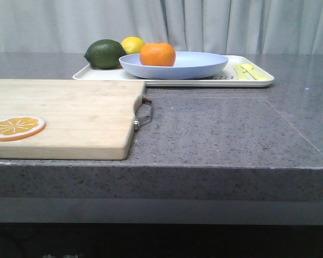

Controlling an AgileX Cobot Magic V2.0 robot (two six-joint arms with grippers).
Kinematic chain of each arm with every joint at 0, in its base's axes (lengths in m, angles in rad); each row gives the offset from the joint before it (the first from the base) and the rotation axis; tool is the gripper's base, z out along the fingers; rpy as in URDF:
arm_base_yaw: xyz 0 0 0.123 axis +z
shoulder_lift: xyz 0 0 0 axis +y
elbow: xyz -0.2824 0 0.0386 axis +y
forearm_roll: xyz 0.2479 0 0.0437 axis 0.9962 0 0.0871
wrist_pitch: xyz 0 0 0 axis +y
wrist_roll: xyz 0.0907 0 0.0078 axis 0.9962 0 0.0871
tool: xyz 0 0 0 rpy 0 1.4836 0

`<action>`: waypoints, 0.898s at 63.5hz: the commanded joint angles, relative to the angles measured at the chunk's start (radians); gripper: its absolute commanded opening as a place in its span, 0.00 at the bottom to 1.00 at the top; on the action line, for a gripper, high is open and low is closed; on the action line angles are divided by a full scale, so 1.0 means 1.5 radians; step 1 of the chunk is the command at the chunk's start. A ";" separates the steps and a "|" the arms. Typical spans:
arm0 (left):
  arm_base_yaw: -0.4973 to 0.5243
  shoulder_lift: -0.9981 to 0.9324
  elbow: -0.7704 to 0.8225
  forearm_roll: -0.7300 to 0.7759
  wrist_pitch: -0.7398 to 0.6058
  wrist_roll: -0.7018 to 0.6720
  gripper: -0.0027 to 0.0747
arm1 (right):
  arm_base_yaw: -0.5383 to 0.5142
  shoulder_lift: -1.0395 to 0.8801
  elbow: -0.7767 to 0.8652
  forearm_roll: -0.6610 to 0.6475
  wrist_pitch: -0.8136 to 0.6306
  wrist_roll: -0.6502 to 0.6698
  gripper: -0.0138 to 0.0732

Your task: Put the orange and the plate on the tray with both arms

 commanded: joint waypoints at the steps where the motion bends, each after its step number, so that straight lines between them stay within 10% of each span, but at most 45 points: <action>1: 0.002 -0.014 0.004 -0.006 -0.058 -0.003 0.01 | -0.002 0.001 -0.017 -0.001 -0.050 -0.003 0.08; 34: 0.002 -0.014 0.004 -0.006 -0.056 -0.003 0.01 | -0.006 -0.034 0.008 -0.005 -0.068 -0.003 0.08; 57: 0.002 -0.014 0.004 -0.006 -0.056 -0.003 0.01 | -0.076 -0.265 0.319 -0.034 -0.411 -0.004 0.08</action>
